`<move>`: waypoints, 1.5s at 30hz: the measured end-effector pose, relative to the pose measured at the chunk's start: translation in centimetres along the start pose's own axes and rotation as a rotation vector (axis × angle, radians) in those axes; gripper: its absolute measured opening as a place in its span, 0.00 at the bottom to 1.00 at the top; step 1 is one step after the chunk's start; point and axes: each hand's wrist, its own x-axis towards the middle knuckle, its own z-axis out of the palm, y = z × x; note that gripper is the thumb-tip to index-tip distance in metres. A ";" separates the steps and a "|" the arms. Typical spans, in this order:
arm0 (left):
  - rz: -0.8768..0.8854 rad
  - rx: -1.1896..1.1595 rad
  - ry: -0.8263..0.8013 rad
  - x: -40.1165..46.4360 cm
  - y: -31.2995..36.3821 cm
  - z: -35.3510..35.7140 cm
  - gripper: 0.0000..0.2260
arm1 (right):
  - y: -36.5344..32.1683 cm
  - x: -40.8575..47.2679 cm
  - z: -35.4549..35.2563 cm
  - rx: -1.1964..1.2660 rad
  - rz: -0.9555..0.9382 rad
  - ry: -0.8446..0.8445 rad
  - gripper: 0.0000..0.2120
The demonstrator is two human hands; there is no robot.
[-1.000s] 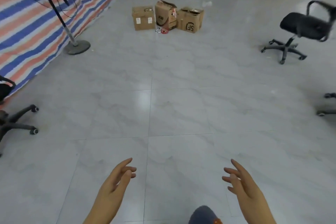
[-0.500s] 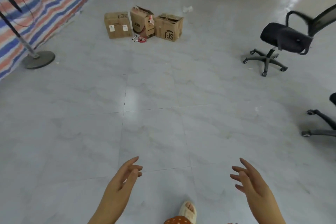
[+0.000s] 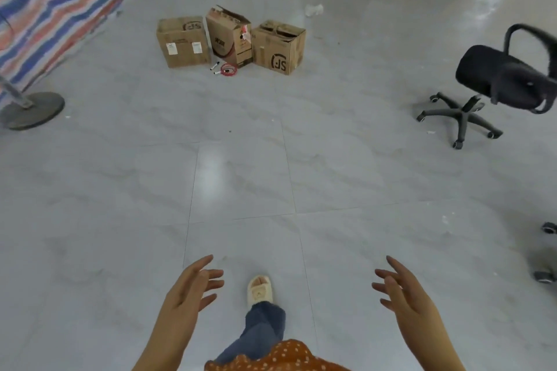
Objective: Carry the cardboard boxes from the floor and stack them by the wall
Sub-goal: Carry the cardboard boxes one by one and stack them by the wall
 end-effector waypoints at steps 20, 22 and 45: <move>0.076 0.079 -0.016 40.9 19.2 9.3 0.12 | -16.8 41.4 8.0 -0.034 0.004 -0.013 0.18; 0.061 0.054 0.019 44.4 20.8 11.9 0.12 | -18.6 46.9 6.9 -0.017 -0.013 -0.023 0.17; 0.176 0.038 -0.040 86.8 47.9 37.8 0.21 | -37.4 97.4 3.4 0.223 -0.043 0.101 0.16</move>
